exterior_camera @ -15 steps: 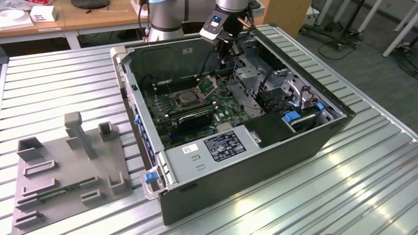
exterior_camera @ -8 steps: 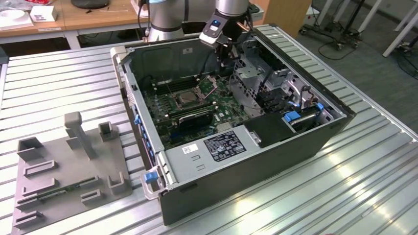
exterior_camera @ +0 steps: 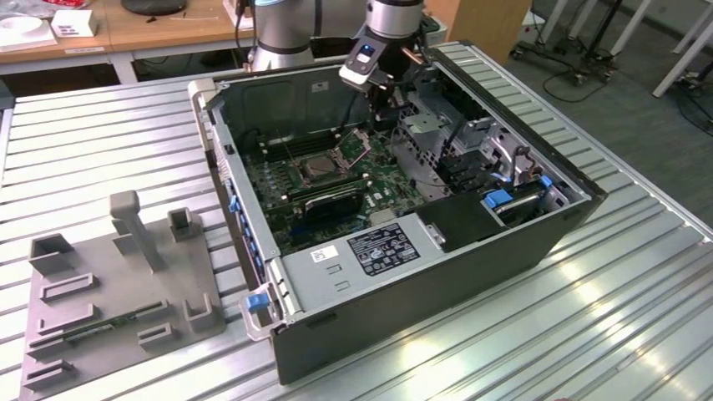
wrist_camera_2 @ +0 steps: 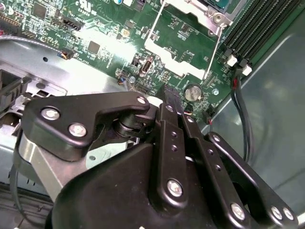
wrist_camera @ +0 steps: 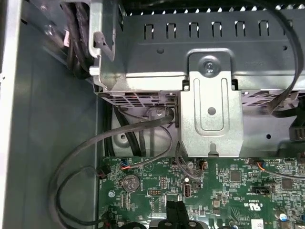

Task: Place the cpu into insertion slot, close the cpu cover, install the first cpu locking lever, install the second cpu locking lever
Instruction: 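Close the cpu cover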

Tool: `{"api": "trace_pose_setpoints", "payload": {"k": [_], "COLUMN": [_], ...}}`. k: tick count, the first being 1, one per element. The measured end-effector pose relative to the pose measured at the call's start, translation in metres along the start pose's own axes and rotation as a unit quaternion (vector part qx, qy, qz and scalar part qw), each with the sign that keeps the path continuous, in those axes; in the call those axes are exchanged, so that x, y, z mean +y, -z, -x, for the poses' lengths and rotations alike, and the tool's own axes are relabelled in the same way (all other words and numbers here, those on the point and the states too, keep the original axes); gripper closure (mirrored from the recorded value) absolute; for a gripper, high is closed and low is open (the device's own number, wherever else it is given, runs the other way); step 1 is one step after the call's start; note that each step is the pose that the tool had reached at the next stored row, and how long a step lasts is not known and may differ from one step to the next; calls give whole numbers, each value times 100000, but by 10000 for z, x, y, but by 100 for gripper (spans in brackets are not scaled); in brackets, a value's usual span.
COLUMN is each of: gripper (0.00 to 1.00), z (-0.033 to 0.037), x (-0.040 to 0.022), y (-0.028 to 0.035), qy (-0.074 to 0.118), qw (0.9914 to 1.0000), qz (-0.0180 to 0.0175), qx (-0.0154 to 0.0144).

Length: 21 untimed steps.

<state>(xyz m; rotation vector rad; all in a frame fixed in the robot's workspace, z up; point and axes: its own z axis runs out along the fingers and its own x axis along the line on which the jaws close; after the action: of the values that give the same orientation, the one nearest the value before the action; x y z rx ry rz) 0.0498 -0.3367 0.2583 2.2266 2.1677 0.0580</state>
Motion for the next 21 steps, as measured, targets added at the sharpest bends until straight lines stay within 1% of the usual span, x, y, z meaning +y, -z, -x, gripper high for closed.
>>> {"api": "trace_pose_setpoints", "payload": {"k": [12, 19, 21], "gripper": [89, 89, 89], "z": [1, 1, -3], "x": [-11, -13, -30], "y": [-211, -222, -223], "qy": [-2, -5, -4], "qw": [100000, 100000, 100000], "qz": [1, 2, 9], "qx": [-22, -34, -19]}}
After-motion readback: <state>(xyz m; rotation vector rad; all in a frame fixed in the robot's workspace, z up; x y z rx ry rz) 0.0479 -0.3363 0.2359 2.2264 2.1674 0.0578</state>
